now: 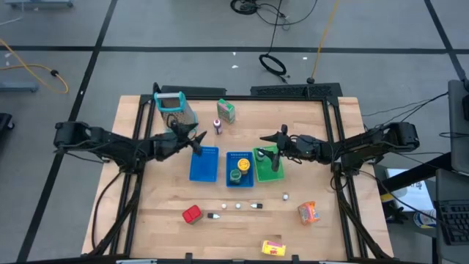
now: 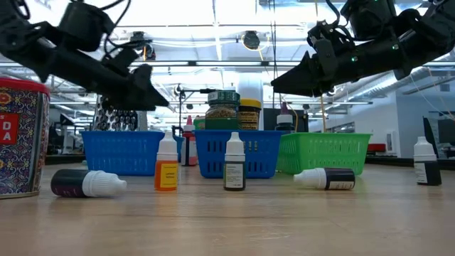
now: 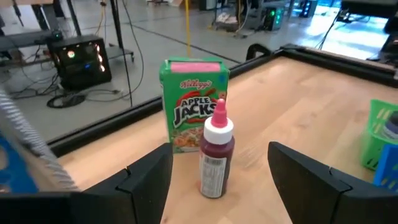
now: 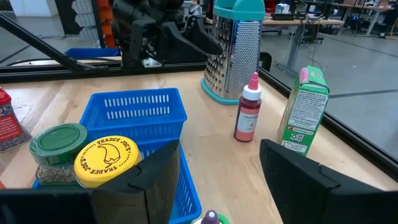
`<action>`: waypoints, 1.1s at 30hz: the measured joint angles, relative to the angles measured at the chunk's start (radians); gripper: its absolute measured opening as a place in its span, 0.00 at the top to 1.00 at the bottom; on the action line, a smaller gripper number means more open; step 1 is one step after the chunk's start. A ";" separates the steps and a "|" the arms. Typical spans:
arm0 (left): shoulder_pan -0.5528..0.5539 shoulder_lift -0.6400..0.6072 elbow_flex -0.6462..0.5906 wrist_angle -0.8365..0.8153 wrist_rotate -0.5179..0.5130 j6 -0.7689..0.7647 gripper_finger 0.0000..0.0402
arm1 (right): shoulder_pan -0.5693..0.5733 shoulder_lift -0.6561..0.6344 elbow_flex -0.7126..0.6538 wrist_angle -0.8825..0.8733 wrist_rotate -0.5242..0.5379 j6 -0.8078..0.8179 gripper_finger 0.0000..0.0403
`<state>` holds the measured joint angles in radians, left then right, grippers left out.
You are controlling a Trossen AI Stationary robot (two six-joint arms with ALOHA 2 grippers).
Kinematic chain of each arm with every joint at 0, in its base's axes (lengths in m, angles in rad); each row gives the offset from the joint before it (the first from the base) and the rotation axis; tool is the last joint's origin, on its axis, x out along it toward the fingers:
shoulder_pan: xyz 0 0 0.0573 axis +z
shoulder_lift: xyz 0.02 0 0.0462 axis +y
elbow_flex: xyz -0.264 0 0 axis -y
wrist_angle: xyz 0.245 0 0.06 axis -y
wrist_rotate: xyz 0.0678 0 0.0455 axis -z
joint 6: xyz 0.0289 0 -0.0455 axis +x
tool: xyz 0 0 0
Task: Pick & Place Kitchen Items
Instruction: Put the large pink food color into the green bin
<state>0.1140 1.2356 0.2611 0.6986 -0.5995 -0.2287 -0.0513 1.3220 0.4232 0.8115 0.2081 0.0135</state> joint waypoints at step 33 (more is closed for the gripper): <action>0.150 0.369 0.214 0.011 0.083 -0.027 0.34 | 0.000 0.000 0.000 -0.001 0.000 -0.007 0.47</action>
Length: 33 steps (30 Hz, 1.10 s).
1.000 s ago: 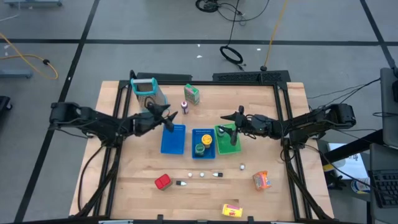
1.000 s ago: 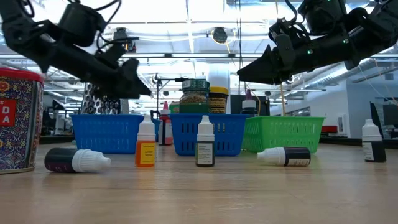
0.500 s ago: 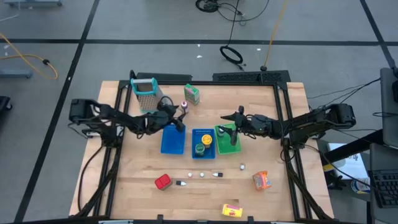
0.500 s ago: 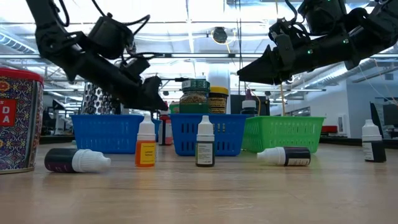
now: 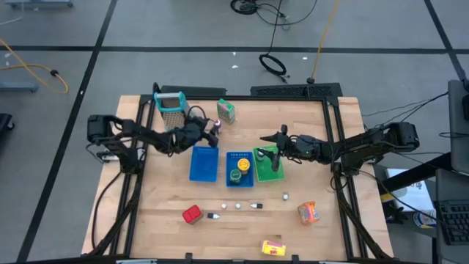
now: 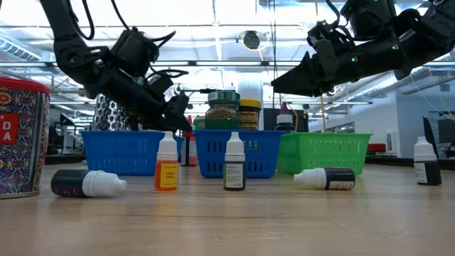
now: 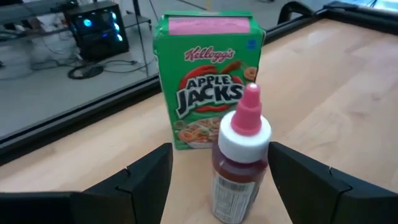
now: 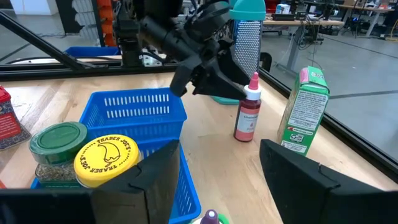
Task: Pick & Place Kitchen Items
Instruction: Put the large pink food color into the green bin
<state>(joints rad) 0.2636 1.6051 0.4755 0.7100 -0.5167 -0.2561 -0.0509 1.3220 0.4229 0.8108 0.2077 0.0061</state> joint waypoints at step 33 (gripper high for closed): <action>0.044 0.138 0.091 0.048 0.151 0.026 0.34 | 0.000 0.000 0.000 0.000 -0.003 0.007 0.48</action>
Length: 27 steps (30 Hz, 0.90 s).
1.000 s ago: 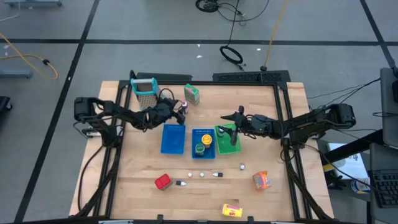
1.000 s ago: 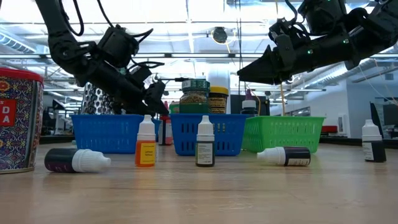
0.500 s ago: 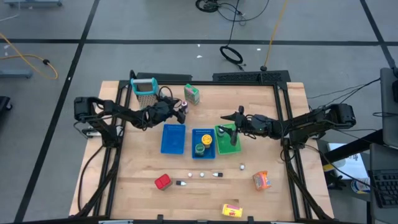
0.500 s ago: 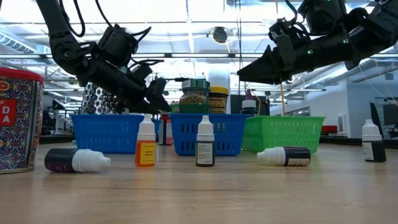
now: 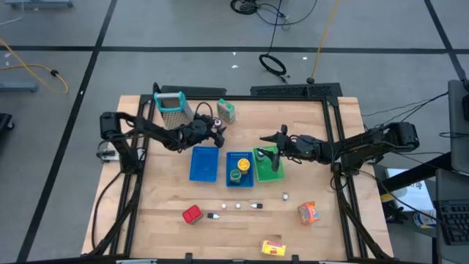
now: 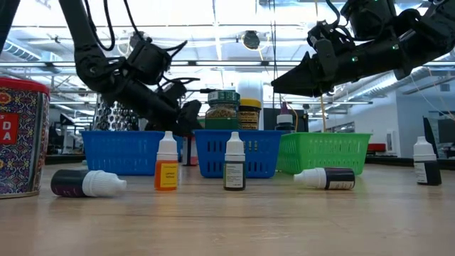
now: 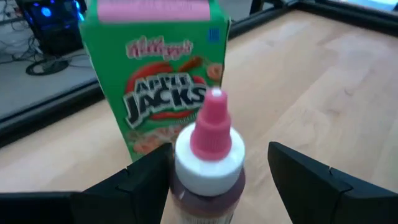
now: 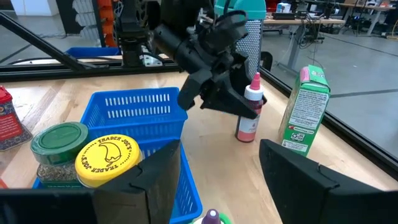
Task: Pick & Place Kitchen Items
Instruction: Put the large pink food color into the green bin
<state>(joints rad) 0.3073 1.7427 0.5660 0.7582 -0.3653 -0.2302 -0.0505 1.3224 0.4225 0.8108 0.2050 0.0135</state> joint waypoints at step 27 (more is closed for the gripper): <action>0.000 0.019 0.007 0.004 0.051 0.022 0.67 | 0.000 0.000 0.000 0.000 0.002 0.001 0.48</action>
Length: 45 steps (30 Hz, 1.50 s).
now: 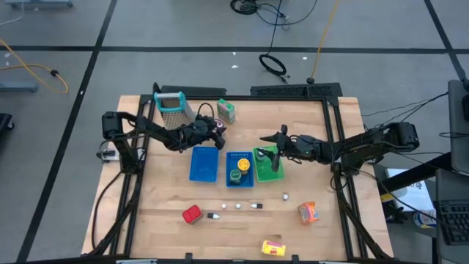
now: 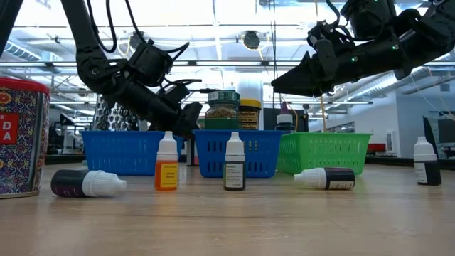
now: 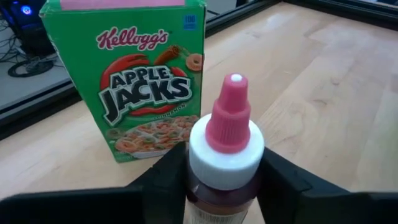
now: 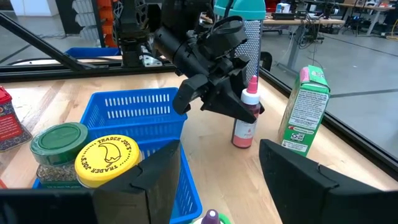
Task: Pick & Place Kitchen Items
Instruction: Put the large pink food color into the green bin
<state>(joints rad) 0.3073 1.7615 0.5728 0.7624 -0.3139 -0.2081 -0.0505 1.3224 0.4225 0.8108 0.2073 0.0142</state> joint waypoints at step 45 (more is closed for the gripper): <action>-0.170 -0.478 -0.001 -0.167 0.158 -0.033 0.60 | 0.000 0.000 0.000 0.000 -0.002 0.051 0.48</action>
<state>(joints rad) 0.1376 1.2834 0.5714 0.5957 -0.1556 -0.2408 -0.0505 1.3224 0.4225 0.8112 0.2050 0.0647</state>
